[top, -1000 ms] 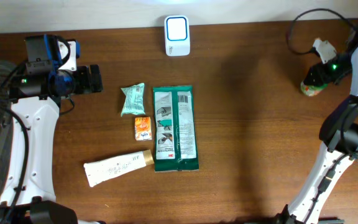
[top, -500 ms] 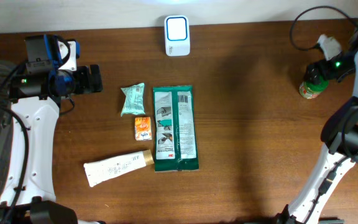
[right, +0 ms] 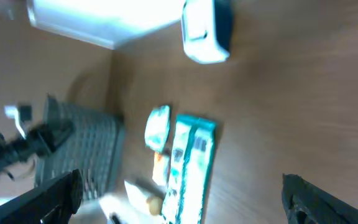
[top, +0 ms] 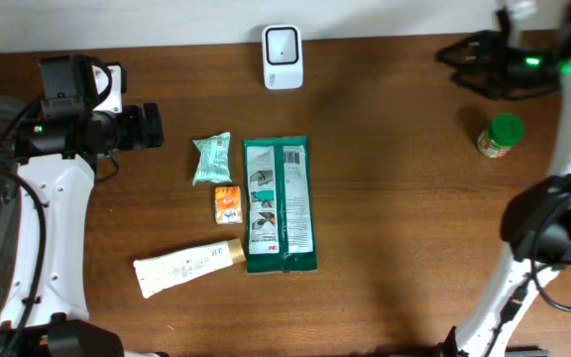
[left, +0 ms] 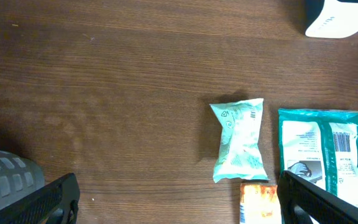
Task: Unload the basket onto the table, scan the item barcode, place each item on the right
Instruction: 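Reach the right gripper to the wipes pack and grasp its edge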
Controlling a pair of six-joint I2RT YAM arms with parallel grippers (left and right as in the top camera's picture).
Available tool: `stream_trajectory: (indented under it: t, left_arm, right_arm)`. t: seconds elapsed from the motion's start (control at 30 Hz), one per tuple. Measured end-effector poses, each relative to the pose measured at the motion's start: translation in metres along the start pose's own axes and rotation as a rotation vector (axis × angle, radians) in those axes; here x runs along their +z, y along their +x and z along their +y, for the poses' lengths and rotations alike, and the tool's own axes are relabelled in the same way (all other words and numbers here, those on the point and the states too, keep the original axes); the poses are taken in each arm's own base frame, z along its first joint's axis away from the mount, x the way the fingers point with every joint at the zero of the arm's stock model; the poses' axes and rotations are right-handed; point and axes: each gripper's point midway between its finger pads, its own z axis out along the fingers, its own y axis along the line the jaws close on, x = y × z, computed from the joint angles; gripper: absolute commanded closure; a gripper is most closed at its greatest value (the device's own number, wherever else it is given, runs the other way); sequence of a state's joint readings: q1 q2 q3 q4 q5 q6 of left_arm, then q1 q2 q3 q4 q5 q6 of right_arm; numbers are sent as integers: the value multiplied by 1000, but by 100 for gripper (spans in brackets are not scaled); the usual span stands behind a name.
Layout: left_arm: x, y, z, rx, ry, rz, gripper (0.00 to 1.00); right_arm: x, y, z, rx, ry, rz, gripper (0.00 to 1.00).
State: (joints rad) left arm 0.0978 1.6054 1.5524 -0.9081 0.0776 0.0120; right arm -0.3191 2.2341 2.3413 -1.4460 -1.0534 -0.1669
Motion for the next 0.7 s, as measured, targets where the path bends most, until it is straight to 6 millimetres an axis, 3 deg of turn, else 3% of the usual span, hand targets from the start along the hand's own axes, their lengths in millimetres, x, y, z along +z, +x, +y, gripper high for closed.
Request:
stream_trajectory:
  t: [0.1, 0.2, 0.23, 0.33, 0.4, 0.57, 0.63, 0.7]
  left_arm:
    - [0, 0, 0, 0, 0, 0, 1]
    - [0, 0, 0, 0, 0, 0, 1]
    - [0, 0, 0, 0, 0, -1, 1]
    - [0, 0, 0, 0, 0, -1, 1]
    - [0, 0, 0, 0, 0, 0, 1]
    - [0, 0, 0, 0, 0, 0, 1]
    - [0, 0, 0, 0, 0, -1, 1]
    - [0, 0, 0, 0, 0, 0, 1]
  right_arm:
    - [82, 45, 27, -104, 156, 239, 2]
    - [138, 100, 32, -139, 457, 437, 1]
    - [149, 113, 32, -129, 515, 464, 2]
    - [180, 140, 21, -69, 632, 484, 16]
    - [199, 152, 17, -44, 655, 474, 18]
    - [252, 212, 5, 3, 673, 518, 21]
    - [255, 234, -12, 38, 701, 553, 22]
    - [253, 242, -20, 62, 717, 566, 27]
